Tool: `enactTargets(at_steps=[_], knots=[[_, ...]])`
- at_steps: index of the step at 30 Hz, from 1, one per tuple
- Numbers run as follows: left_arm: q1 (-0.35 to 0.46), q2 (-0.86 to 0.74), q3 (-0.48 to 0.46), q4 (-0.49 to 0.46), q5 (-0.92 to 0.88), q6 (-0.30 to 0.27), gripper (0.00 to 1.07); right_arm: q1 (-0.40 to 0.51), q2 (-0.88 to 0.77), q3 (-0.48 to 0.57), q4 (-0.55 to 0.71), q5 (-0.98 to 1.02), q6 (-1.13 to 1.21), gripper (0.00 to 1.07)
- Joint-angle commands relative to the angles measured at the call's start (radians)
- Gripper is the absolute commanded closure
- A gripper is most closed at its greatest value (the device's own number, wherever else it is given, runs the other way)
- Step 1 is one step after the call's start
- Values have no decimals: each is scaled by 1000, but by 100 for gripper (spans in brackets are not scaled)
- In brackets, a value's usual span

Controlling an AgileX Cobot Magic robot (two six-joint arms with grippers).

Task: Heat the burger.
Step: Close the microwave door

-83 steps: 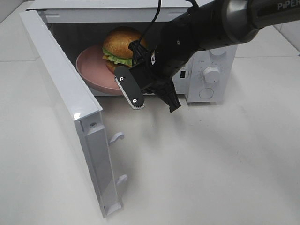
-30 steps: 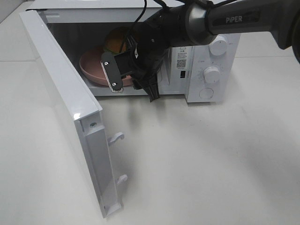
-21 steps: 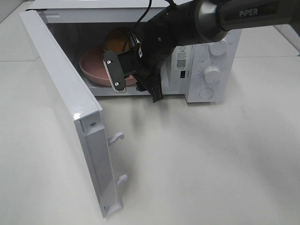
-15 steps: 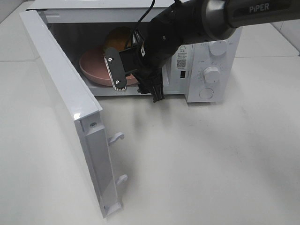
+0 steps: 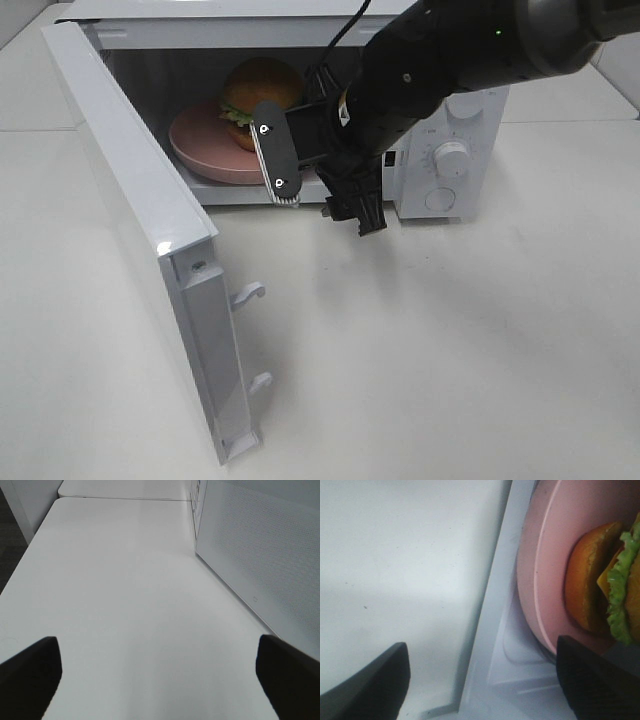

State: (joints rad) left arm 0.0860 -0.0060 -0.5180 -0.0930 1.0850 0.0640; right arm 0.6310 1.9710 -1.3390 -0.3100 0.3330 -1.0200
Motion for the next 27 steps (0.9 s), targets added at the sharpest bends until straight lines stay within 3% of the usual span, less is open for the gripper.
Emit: enactTargets(at_steps=[1,14,18,27], knots=[[-6,-14,1,1,-16,-1,9,4,-79,74,1,-10,121,31],[-6,-14,1,1,-16,-1,9,4,-293,236,-2,99,686,31],[-6,-14,1,1,-16,-1,9,4,-357,239,-2,232,880,31],[-6,-14,1,1,-16,-1,9,4,-449,239,0,444,1087,31]])
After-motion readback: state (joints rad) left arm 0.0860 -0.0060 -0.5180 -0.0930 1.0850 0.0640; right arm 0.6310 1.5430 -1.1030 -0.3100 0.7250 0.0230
